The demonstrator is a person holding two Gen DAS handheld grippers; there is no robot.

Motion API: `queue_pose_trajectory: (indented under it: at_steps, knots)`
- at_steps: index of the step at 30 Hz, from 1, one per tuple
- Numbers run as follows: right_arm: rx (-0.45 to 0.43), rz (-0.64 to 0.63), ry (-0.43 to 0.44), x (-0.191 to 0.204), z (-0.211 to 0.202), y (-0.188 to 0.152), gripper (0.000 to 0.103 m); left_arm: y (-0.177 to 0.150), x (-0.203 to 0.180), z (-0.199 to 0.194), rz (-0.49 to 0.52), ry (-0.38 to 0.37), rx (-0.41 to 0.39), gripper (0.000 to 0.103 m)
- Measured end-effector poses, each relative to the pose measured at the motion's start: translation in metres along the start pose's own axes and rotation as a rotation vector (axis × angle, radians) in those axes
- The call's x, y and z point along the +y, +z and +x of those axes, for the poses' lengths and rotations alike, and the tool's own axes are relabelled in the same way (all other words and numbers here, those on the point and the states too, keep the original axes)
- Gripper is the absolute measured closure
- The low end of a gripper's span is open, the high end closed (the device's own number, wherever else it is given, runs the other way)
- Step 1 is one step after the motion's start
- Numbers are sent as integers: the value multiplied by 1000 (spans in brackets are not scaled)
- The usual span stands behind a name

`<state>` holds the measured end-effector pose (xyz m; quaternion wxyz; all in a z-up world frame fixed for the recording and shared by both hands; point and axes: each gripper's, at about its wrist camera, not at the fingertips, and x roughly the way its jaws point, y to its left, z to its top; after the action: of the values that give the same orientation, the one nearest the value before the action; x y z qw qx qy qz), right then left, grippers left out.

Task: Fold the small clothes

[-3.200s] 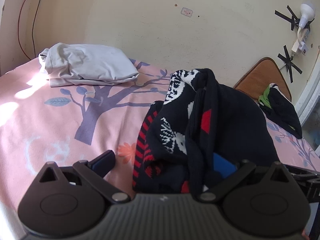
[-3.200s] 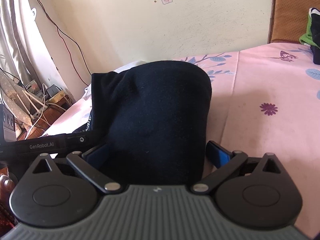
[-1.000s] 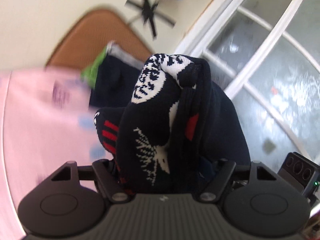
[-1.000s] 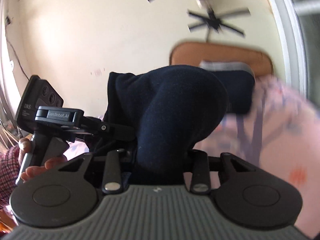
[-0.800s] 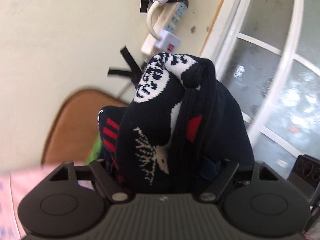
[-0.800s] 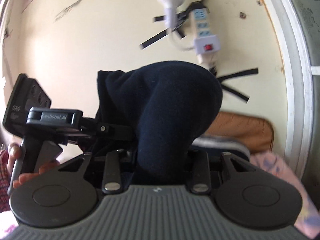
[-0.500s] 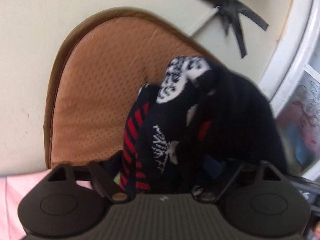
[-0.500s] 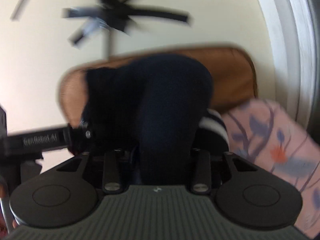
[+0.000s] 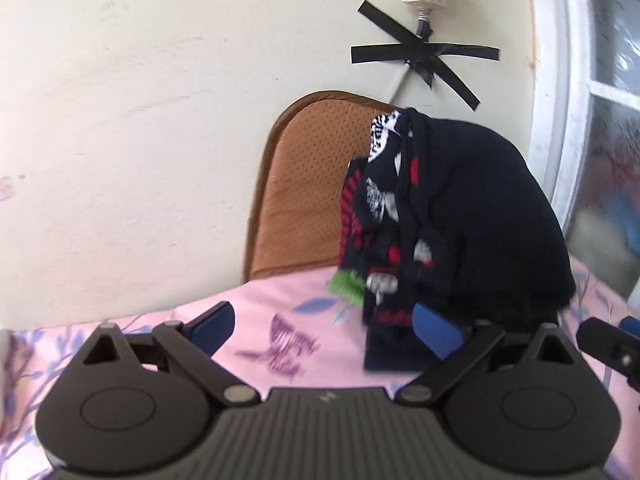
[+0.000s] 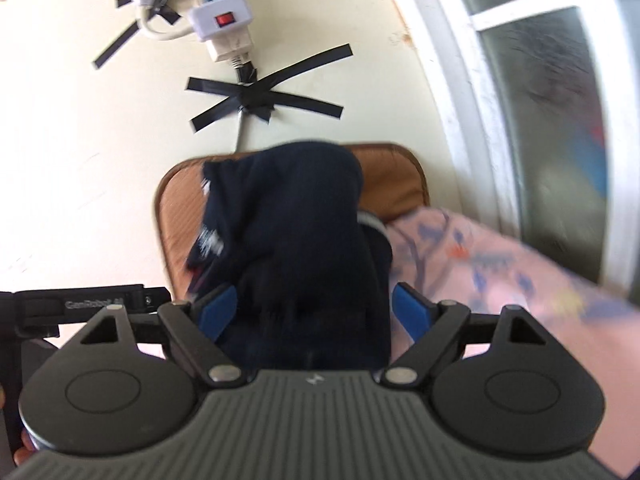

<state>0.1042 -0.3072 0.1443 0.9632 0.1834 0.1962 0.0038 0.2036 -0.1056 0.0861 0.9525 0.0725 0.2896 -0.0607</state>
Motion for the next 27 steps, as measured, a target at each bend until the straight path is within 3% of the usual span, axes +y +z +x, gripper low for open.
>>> queue_pose_trajectory:
  at_steps: [5,10,20,23,27]
  knots:
    - [-8,50,-45,9,-41,-53,13,-43,24,-53,-29,12,2,0]
    - [0,114,-90,14,-69,-84,12,-84,35,-77,-34,29,18,0]
    - [29,132,-129,20,-81,-122,9,-132,38,-88,-34,42,32,0]
    - [-19,129,-111,20,-86,-120,8,-141,33,-83,-8,42,77,0]
    - [-15,148,-114,17,-86,-120,8,-143,34,-88,-8,56,39,0]
